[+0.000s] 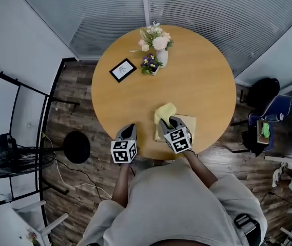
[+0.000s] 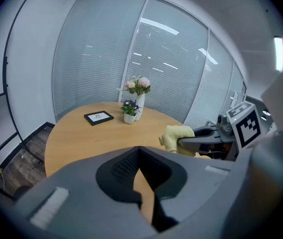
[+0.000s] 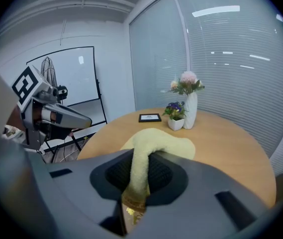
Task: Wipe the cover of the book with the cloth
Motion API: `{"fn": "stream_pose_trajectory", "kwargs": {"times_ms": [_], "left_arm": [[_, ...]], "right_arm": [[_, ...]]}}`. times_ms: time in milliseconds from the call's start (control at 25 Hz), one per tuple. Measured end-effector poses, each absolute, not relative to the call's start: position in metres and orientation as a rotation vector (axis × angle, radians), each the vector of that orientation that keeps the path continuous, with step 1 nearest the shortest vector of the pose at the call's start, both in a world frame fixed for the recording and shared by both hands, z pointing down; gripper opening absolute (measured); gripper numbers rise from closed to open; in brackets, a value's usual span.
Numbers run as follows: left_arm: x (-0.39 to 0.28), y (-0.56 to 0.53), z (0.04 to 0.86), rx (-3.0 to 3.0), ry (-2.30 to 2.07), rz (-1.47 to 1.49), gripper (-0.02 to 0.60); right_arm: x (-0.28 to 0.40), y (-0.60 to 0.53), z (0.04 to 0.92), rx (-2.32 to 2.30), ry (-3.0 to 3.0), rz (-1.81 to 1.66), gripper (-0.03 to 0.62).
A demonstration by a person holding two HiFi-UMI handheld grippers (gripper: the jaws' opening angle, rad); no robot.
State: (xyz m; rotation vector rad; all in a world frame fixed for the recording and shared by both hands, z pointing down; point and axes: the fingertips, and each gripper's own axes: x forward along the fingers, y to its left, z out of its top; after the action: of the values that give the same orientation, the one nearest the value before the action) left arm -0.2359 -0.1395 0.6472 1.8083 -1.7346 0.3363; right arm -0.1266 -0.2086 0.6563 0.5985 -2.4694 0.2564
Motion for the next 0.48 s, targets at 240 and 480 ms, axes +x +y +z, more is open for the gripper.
{"fn": "stream_pose_trajectory", "kwargs": {"times_ms": [240, 480], "left_arm": [[-0.236, -0.142, 0.649, 1.816, -1.716, 0.332, 0.006], [-0.235, -0.141, 0.648, 1.817, -1.710, 0.321, 0.006]], "right_arm": [[-0.132, -0.211, 0.681, 0.558, -2.389, 0.225, 0.060], [-0.135, -0.215, 0.707, 0.534, -2.309, 0.272, 0.060]]}}
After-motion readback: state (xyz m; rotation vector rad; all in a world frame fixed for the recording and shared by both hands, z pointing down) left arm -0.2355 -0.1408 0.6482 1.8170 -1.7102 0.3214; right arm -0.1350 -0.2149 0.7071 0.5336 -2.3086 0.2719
